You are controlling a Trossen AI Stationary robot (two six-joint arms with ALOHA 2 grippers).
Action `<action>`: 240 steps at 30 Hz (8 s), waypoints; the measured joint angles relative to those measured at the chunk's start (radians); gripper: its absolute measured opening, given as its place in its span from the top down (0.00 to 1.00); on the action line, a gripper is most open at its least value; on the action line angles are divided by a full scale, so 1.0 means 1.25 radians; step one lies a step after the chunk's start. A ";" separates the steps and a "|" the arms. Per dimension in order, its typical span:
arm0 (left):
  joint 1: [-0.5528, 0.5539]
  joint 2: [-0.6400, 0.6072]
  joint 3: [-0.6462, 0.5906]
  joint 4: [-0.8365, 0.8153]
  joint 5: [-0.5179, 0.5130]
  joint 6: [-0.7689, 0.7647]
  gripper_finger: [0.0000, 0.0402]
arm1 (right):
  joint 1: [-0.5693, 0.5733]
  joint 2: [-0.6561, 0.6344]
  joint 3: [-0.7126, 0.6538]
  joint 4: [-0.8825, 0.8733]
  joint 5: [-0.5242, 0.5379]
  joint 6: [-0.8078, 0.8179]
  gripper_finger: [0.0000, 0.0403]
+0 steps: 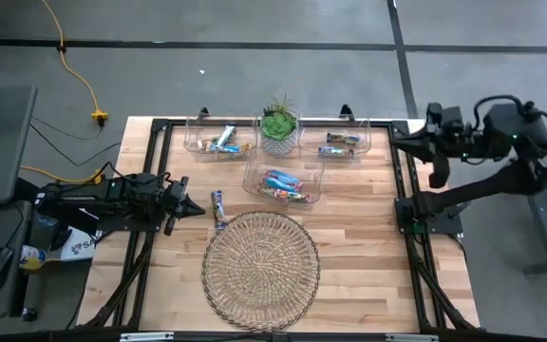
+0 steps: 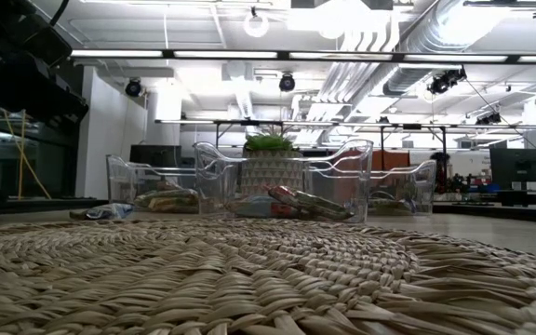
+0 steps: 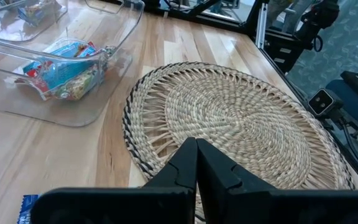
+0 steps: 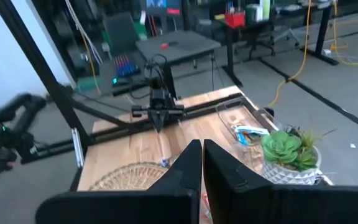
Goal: Pick and place Granola Bars by type
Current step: Put the blue granola bar into the top right transparent bin
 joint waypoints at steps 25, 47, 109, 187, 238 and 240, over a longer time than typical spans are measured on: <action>0.000 0.000 0.000 0.000 -0.002 0.000 1.00 | 0.000 -0.617 -0.794 0.444 -0.014 -0.004 1.00; 0.000 0.000 0.000 0.100 -0.108 0.000 1.00 | -0.001 -0.674 -1.153 0.892 0.003 -0.092 1.00; 0.000 0.000 0.000 0.277 -0.345 -0.475 1.00 | -0.001 -0.663 -1.257 0.788 -0.128 0.075 1.00; 0.154 0.985 0.393 -0.157 -0.140 -0.984 0.42 | -0.001 -0.663 -1.257 0.789 -0.128 0.075 1.00; 0.152 1.050 0.392 -0.109 -0.098 -0.935 0.68 | -0.001 -0.663 -1.258 0.789 -0.128 0.075 1.00; 0.151 1.040 0.392 -0.106 -0.093 -0.917 0.68 | -0.001 -0.663 -1.257 0.789 -0.128 0.075 1.00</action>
